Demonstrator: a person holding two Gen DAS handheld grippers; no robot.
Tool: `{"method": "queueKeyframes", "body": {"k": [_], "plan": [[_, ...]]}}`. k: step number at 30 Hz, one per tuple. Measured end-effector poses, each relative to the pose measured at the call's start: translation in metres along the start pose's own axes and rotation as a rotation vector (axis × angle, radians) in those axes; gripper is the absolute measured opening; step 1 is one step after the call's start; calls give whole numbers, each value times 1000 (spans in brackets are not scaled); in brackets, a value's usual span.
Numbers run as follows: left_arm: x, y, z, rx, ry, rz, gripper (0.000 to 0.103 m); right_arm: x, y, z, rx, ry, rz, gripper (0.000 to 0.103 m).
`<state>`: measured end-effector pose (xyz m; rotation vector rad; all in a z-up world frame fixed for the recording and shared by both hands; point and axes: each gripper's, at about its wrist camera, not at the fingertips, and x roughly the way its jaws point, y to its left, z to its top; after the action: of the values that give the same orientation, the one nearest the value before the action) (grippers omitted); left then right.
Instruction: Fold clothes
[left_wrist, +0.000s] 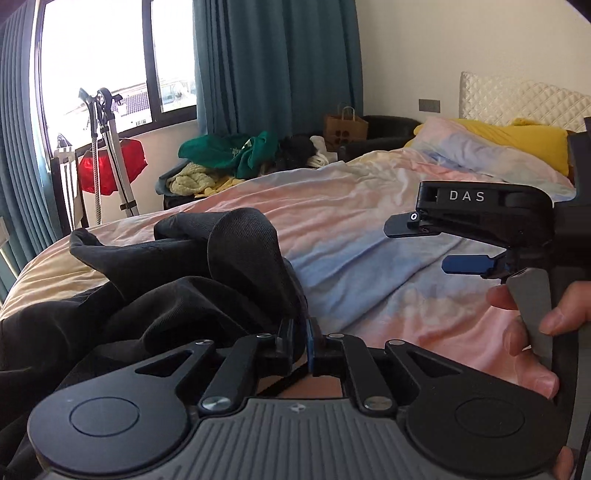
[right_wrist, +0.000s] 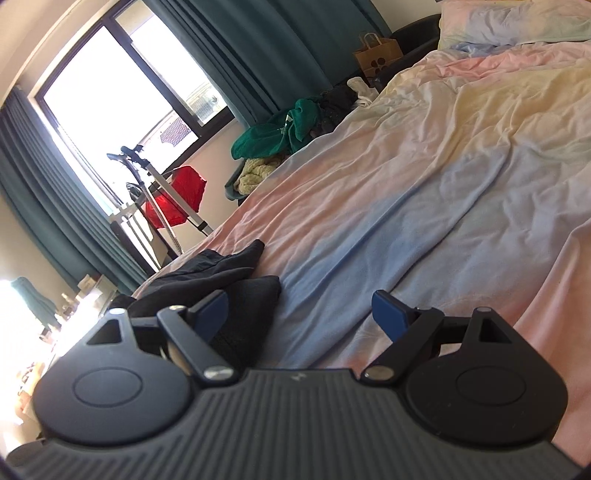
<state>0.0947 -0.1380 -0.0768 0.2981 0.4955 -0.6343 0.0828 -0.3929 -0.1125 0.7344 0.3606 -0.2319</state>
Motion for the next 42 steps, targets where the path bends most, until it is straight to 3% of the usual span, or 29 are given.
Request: {"method": "queueKeyframes", "body": {"k": [1,5,10,14,18,22,26,32,36,42], "plan": [[-9,3,-8,-14,-1,5,26,-1,2,-2,-9,3,17,87],[-37,31,-33,-109,-19,20,39,2,12,-9,-41,60,110,86],[-63,64,-61,-173,-83,69,43,7,23,-17,-95,79,120,82],[-76,71,-62,-204,-159,105,47,6,35,-23,-136,59,108,82],[-88,86,-62,-240,-184,130,50,5,45,-30,-179,36,83,82],[-91,96,-72,-296,-158,182,55,3,49,-37,-174,36,77,82],[-89,111,-79,-381,-116,173,56,-1,48,-47,-144,62,87,82],[-88,115,-88,-384,-103,166,56,4,52,-61,-137,99,65,82],[-97,122,-87,-422,-103,193,56,11,51,-51,-66,130,87,82],[-106,131,-86,-466,-105,231,60,52,57,10,51,156,129,82]]}}
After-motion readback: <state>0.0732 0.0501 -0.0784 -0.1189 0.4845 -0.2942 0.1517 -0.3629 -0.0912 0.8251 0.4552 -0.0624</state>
